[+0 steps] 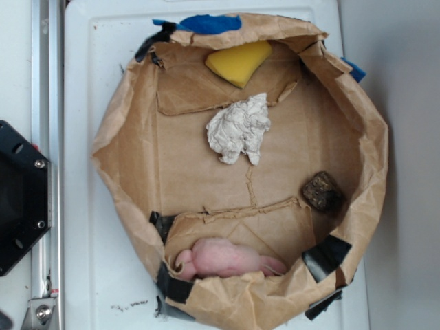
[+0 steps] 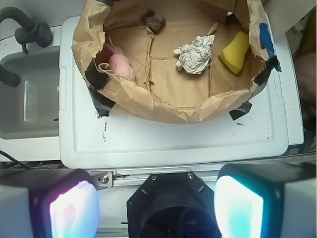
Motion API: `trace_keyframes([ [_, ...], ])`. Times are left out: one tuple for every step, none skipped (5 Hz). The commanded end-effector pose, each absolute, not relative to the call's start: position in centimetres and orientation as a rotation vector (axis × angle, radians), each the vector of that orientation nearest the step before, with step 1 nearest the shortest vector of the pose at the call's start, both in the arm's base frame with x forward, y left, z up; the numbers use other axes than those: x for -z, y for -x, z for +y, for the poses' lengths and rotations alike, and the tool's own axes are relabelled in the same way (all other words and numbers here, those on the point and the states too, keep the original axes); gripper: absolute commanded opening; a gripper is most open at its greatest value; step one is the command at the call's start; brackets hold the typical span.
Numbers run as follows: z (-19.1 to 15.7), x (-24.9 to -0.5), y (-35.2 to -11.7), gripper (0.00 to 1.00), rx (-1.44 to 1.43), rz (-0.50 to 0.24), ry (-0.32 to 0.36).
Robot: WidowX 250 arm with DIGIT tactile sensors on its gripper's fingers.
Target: Grab the pink bunny.
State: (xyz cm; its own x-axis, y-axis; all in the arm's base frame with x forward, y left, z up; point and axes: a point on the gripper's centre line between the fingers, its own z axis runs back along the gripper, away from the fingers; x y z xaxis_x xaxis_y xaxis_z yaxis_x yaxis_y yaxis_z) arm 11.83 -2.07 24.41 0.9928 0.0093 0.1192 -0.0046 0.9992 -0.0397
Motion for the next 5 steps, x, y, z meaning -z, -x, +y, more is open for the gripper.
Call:
trace_keyframes([
  [-2.1, -24.4, -11.8, 1.00, -0.007, -0.120, 0.039],
  [-1.4, -24.2, -14.5, 1.00, -0.022, -0.135, 0.000],
  [-1.2, -24.1, -14.2, 1.00, -0.033, -0.134, -0.010],
  [-1.3, -24.1, -14.1, 1.00, -0.023, -0.140, 0.011],
  [-0.3, -24.1, -14.3, 1.00, -0.035, -0.126, 0.044],
])
